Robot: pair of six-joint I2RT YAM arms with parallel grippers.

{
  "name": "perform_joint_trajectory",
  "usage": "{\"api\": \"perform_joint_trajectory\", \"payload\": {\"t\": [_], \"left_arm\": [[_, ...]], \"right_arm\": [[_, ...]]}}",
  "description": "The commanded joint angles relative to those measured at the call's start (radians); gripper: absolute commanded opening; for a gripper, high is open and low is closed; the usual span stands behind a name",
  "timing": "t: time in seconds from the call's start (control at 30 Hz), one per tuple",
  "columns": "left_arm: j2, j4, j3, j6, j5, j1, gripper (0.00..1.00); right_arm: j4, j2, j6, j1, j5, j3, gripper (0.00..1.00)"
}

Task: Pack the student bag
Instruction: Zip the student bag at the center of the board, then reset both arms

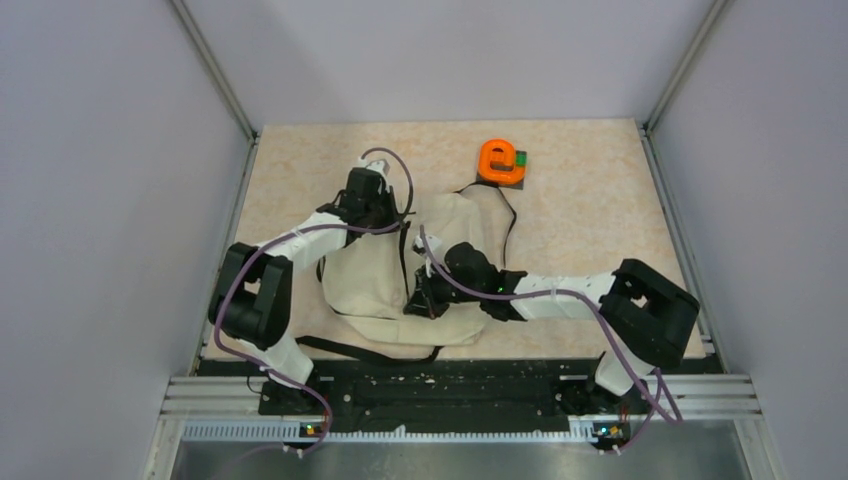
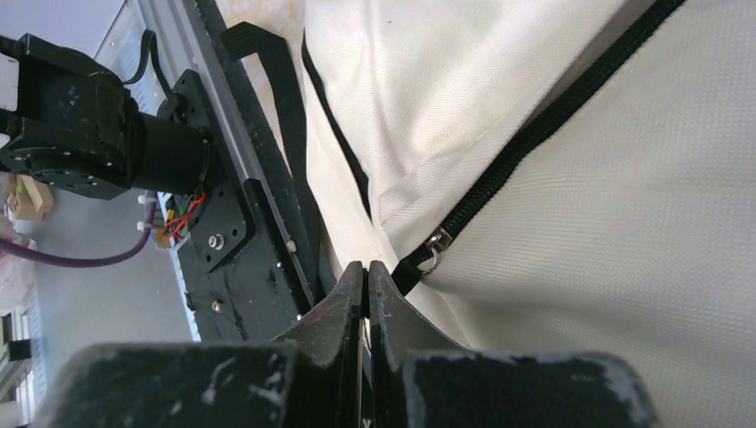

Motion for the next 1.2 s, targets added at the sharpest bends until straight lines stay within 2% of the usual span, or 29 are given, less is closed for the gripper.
{"api": "perform_joint_trajectory", "payload": {"t": [0.0, 0.33, 0.5, 0.53, 0.6, 0.63, 0.77, 0.87, 0.93, 1.03, 1.17], "left_arm": [[0.006, 0.157, 0.070, 0.012, -0.080, 0.033, 0.00], [0.003, 0.157, 0.076, 0.008, -0.087, 0.037, 0.00], [-0.002, 0.176, 0.061, 0.012, -0.051, 0.038, 0.00], [-0.006, 0.192, 0.051, 0.014, -0.038, 0.038, 0.00], [-0.018, 0.220, 0.034, 0.014, -0.011, 0.038, 0.00], [-0.024, 0.228, 0.027, 0.013, -0.003, 0.037, 0.06], [-0.068, 0.242, 0.001, 0.025, 0.031, 0.037, 0.49], [-0.125, 0.255, -0.047, 0.051, 0.020, 0.037, 0.74], [-0.170, 0.259, -0.079, 0.067, 0.008, 0.037, 0.81], [-0.240, 0.266, -0.125, 0.074, -0.003, 0.038, 0.87], [-0.331, 0.261, -0.189, 0.043, -0.063, 0.040, 0.89]], "right_arm": [[-0.056, 0.016, 0.006, 0.068, -0.090, -0.026, 0.00], [-0.087, 0.050, -0.011, 0.121, -0.092, -0.030, 0.00], [-0.152, 0.019, -0.062, 0.121, -0.010, 0.031, 0.00], [-0.165, 0.009, -0.075, 0.120, 0.005, 0.052, 0.04], [-0.190, -0.006, -0.101, 0.120, 0.038, 0.095, 0.28], [-0.203, -0.015, -0.115, 0.120, 0.053, 0.119, 0.38], [-0.255, -0.062, -0.164, 0.120, 0.131, 0.167, 0.68], [-0.303, -0.116, -0.195, 0.121, 0.205, 0.177, 0.86], [-0.353, -0.153, -0.229, 0.117, 0.256, 0.189, 0.94], [-0.413, -0.194, -0.267, 0.094, 0.308, 0.203, 0.96], [-0.437, -0.245, -0.273, -0.008, 0.293, 0.188, 0.97]]}}
